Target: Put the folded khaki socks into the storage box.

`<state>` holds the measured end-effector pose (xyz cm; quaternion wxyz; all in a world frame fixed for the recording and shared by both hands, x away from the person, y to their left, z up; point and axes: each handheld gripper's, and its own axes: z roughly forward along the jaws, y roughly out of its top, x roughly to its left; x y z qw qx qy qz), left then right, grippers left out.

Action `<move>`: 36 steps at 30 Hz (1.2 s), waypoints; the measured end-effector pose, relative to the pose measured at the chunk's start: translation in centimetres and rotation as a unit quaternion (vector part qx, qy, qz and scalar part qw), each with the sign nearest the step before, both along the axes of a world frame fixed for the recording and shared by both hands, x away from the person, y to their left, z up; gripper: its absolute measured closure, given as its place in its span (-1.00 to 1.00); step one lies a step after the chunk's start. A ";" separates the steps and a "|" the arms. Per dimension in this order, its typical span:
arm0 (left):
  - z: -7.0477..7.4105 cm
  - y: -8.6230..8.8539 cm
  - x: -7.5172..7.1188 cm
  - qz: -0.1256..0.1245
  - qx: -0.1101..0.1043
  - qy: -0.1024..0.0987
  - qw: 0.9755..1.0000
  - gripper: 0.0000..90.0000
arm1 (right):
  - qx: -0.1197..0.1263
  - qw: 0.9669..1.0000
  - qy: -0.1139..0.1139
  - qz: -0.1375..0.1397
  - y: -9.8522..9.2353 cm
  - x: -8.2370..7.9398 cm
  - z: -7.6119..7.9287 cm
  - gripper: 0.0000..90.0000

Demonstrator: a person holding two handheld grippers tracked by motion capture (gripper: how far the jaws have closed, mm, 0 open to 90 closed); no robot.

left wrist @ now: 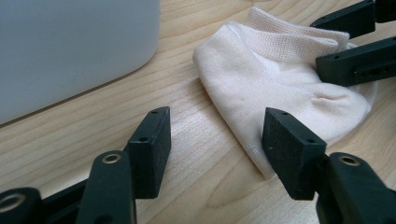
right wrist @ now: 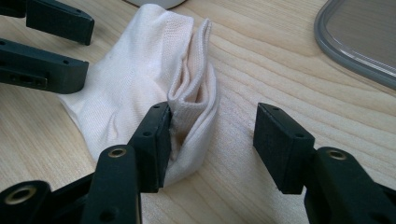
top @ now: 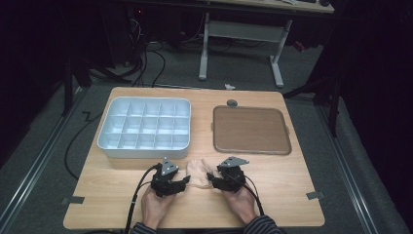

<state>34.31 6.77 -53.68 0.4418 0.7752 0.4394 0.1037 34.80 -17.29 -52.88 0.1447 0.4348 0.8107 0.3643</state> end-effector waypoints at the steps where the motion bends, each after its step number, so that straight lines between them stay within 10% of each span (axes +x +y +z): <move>1: 0.0 0.1 0.0 0.002 -0.010 0.007 1.000 0.05 | 0.002 1.000 0.001 0.002 0.0 0.1 0.0 0.06; 9: 1.1 1.3 1.3 -0.033 0.030 0.033 0.998 0.08 | 0.024 1.000 0.019 0.005 -0.5 0.1 0.7 0.11; 18: 2.4 1.1 3.2 -0.032 0.000 0.075 0.997 0.06 | 0.034 0.998 -0.021 0.047 0.5 -0.9 3.2 0.51; 36: 1.3 -0.5 5.0 -0.027 -0.020 0.098 0.995 0.18 | 0.000 0.997 0.006 0.075 2.8 -1.0 0.9 0.87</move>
